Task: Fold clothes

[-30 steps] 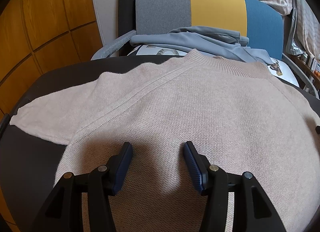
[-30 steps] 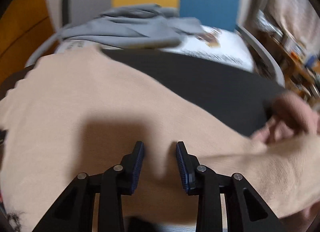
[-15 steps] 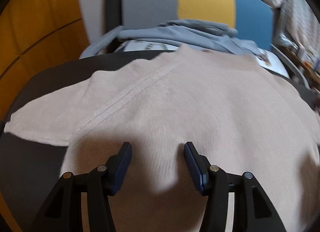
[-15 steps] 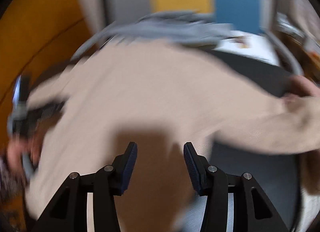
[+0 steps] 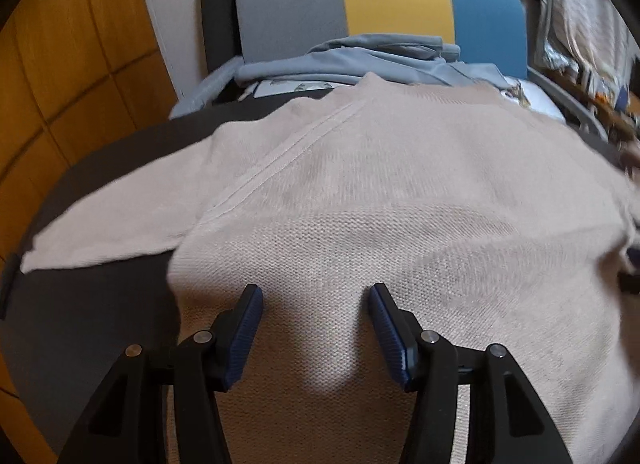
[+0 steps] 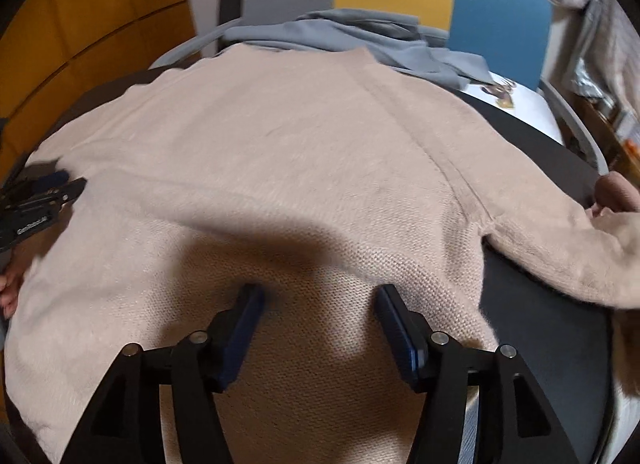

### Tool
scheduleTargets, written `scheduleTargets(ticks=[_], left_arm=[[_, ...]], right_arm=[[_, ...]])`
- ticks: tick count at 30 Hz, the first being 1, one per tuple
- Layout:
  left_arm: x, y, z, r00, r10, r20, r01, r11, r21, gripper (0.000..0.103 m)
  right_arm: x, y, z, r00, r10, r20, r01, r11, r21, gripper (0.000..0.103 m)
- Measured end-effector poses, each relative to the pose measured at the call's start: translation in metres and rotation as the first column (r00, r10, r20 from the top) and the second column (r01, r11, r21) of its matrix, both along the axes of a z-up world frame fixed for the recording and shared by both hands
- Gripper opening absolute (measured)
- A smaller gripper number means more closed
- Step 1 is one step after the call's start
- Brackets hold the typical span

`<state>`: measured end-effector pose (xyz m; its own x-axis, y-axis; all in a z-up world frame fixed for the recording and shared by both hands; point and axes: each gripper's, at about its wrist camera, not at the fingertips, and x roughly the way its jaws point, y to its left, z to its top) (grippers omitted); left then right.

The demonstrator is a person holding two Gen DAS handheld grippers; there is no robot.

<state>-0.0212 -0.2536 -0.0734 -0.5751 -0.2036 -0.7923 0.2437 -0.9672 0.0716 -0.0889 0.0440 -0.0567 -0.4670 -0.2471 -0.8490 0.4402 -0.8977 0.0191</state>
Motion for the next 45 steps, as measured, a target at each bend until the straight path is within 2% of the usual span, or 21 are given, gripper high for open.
scheduleTargets(ticks=[2, 4, 7, 9, 12, 15, 16, 18, 20, 22, 23, 25, 26, 27, 29, 31, 33, 36, 38, 43, 45], left_arm=[[0.005, -0.010, 0.005, 1.000, -0.003, 0.017, 0.002, 0.998, 0.066, 0.055], [0.021, -0.022, 0.011, 1.000, 0.001, 0.010, -0.002, 0.994, 0.111, 0.055], [0.075, -0.043, 0.020, 0.999, 0.045, -0.028, -0.041, 0.990, 0.138, 0.055], [0.118, -0.062, 0.023, 0.992, 0.107, -0.061, -0.095, 0.980, 0.174, 0.055], [0.171, -0.087, 0.021, 0.974, 0.211, -0.086, -0.183, 0.949, 0.256, 0.055], [0.207, -0.102, 0.019, 0.947, 0.301, -0.114, -0.257, 0.921, 0.293, 0.055], [0.218, -0.107, 0.018, 0.935, 0.334, -0.120, -0.285, 0.908, 0.307, 0.055], [0.231, -0.118, 0.013, 0.912, 0.390, -0.124, -0.329, 0.879, 0.344, 0.054], [0.235, -0.123, 0.010, 0.906, 0.408, -0.117, -0.340, 0.863, 0.374, 0.054], [0.237, -0.126, 0.006, 0.901, 0.420, -0.109, -0.347, 0.849, 0.400, 0.054], [0.238, -0.128, 0.005, 0.899, 0.426, -0.105, -0.350, 0.841, 0.412, 0.054], [0.237, -0.127, 0.005, 0.899, 0.424, -0.108, -0.346, 0.840, 0.417, 0.054], [0.235, -0.126, 0.004, 0.902, 0.419, -0.108, -0.341, 0.842, 0.418, 0.054], [0.231, -0.124, 0.003, 0.906, 0.409, -0.105, -0.331, 0.843, 0.424, 0.054], [0.227, -0.120, 0.003, 0.917, 0.387, -0.102, -0.306, 0.842, 0.445, 0.054], [0.218, -0.112, 0.003, 0.931, 0.352, -0.099, -0.274, 0.850, 0.450, 0.054], [0.207, -0.103, 0.003, 0.945, 0.313, -0.096, -0.239, 0.860, 0.450, 0.054], [0.186, -0.086, 0.003, 0.967, 0.240, -0.087, -0.177, 0.875, 0.450, 0.054], [0.170, -0.071, 0.004, 0.980, 0.185, -0.079, -0.131, 0.882, 0.453, 0.054], [0.129, -0.032, 0.002, 0.998, 0.046, -0.039, -0.025, 0.899, 0.437, 0.054], [0.114, -0.020, -0.004, 1.000, 0.005, -0.024, 0.006, 0.886, 0.463, 0.054]], right_arm=[[-0.001, -0.005, 0.010, 0.999, -0.042, 0.030, 0.043, 0.998, -0.038, 0.055], [0.020, -0.018, 0.026, 1.000, 0.010, 0.024, -0.007, 0.992, -0.129, 0.055], [0.069, -0.052, 0.036, 0.982, 0.186, 0.021, -0.177, 0.961, -0.212, 0.057], [0.105, -0.082, 0.033, 0.942, 0.333, 0.027, -0.318, 0.918, -0.237, 0.057], [0.138, -0.127, 0.024, 0.884, 0.466, 0.043, -0.448, 0.869, -0.211, 0.057], [0.173, -0.167, 0.032, 0.795, 0.607, -0.001, -0.595, 0.779, -0.198, 0.059], [0.185, -0.181, 0.035, 0.762, 0.647, -0.020, -0.641, 0.749, -0.168, 0.063], [0.211, -0.210, 0.034, 0.703, 0.709, -0.059, -0.711, 0.702, -0.035, 0.071], [0.225, -0.233, 0.021, 0.678, 0.733, -0.061, -0.726, 0.680, 0.105, 0.070], [0.219, -0.236, 0.013, 0.684, 0.728, -0.049, -0.719, 0.684, 0.124, 0.060], [0.215, -0.235, 0.012, 0.690, 0.723, -0.044, -0.715, 0.689, 0.117, 0.060], [0.206, -0.232, 0.009, 0.700, 0.713, -0.035, -0.708, 0.699, 0.102, 0.016], [0.196, -0.228, 0.010, 0.717, 0.697, -0.015, -0.696, 0.717, 0.047, 0.016], [0.178, -0.218, 0.014, 0.746, 0.665, 0.033, -0.661, 0.746, -0.079, 0.016], [0.129, -0.189, 0.020, 0.811, 0.564, 0.154, -0.490, 0.800, -0.346, 0.016], [0.083, -0.151, 0.011, 0.858, 0.454, 0.239, -0.297, 0.820, -0.488, 0.016], [0.049, -0.113, -0.012, 0.863, 0.379, 0.335, -0.119, 0.796, -0.594, 0.016], [0.010, -0.062, -0.049, 0.824, 0.325, 0.464, 0.120, 0.700, -0.704, 0.010], [0.005, -0.046, -0.056, 0.815, 0.346, 0.465, 0.172, 0.621, -0.765, 0.010], [0.008, -0.057, -0.048, 0.856, 0.343, 0.387, 0.040, 0.703, -0.711, 0.010], [0.012, -0.056, -0.046, 0.868, 0.338, 0.364, 0.011, 0.720, -0.694, 0.010]])
